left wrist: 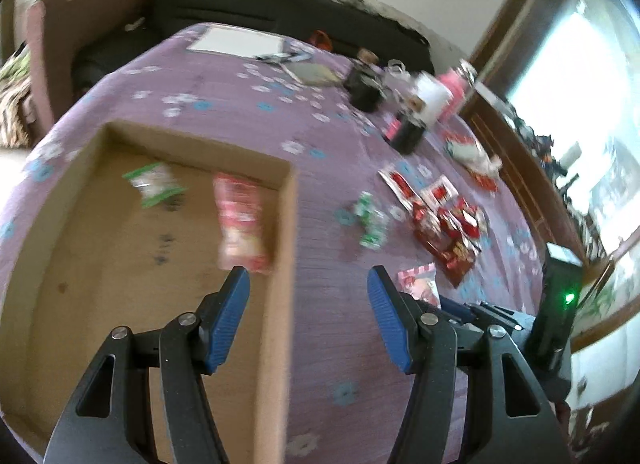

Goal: Organize snacks
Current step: 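Grasp another pink candy bar with the right gripper while the left grasps a green-wrapped candy, then carry both packets into the box and release them from both grippers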

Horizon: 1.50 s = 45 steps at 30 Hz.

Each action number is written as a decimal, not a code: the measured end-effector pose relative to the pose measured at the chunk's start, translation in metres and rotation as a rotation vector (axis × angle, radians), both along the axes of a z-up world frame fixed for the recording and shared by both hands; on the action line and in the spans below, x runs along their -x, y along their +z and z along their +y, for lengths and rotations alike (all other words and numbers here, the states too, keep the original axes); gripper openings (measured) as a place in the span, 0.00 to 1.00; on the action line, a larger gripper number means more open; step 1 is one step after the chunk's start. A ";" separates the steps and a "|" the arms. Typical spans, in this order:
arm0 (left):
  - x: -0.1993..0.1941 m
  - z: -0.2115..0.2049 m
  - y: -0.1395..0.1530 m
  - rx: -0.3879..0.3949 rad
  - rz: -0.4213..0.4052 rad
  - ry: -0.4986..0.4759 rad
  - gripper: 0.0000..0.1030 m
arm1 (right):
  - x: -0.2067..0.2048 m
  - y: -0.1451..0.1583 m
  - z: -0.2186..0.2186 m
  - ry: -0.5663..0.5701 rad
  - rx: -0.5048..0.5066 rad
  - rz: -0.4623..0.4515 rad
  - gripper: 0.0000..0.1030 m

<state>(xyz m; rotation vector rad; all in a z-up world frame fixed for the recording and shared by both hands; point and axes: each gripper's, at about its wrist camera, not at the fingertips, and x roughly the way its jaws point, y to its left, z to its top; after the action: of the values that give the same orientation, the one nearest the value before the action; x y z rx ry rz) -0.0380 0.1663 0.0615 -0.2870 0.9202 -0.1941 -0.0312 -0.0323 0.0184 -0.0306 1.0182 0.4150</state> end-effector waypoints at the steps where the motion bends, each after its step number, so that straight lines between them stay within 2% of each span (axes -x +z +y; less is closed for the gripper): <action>1: -0.007 -0.013 -0.002 -0.023 0.006 -0.020 0.58 | 0.000 -0.001 -0.008 -0.015 -0.023 0.003 0.23; 3: -0.017 -0.033 -0.008 -0.059 0.021 -0.050 0.58 | -0.007 -0.003 -0.028 -0.056 -0.080 0.001 0.24; 5: -0.032 -0.054 -0.016 -0.089 0.049 -0.079 0.58 | -0.011 -0.005 -0.041 -0.098 -0.092 -0.037 0.24; 8: -0.051 -0.080 -0.026 -0.148 0.073 -0.112 0.58 | -0.016 -0.007 -0.051 -0.110 -0.145 -0.045 0.24; 13: -0.086 -0.103 -0.040 -0.278 0.062 -0.109 0.58 | -0.014 -0.006 -0.055 -0.114 -0.142 -0.056 0.26; 16: -0.100 -0.108 -0.050 -0.328 0.080 -0.104 0.58 | -0.014 -0.007 -0.052 -0.108 -0.138 -0.059 0.29; 17: -0.102 -0.109 -0.053 -0.329 0.085 -0.108 0.53 | -0.013 -0.007 -0.052 -0.103 -0.143 -0.059 0.33; 19: -0.104 -0.114 -0.056 -0.346 0.083 -0.117 0.30 | -0.012 -0.007 -0.051 -0.084 -0.164 -0.054 0.42; 21: -0.102 -0.120 -0.056 -0.385 0.062 -0.123 0.16 | -0.011 -0.006 -0.048 -0.066 -0.169 -0.057 0.50; 24: -0.098 -0.117 -0.053 -0.348 0.063 -0.118 0.16 | -0.008 -0.006 -0.039 -0.036 -0.141 -0.074 0.60; 29: -0.079 -0.105 -0.035 -0.259 0.037 -0.107 0.16 | -0.005 -0.006 -0.035 -0.029 -0.113 -0.085 0.59; 31: -0.069 -0.097 -0.025 -0.221 0.024 -0.108 0.16 | -0.005 -0.005 -0.036 -0.042 -0.100 -0.089 0.49; 33: -0.060 -0.090 -0.016 -0.184 0.010 -0.106 0.16 | -0.005 -0.006 -0.037 -0.050 -0.093 -0.089 0.28; 39: -0.028 -0.047 0.008 -0.065 -0.030 -0.074 0.16 | 0.000 -0.004 -0.033 -0.041 -0.071 -0.112 0.22; 45: 0.000 0.013 0.016 -0.053 -0.059 0.012 0.16 | 0.006 0.003 -0.036 -0.081 -0.054 -0.156 0.21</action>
<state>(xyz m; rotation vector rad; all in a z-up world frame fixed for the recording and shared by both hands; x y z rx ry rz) -0.0375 0.1793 0.0778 -0.2368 0.8640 -0.1656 -0.0371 -0.0687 0.0215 0.0266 0.8509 0.3602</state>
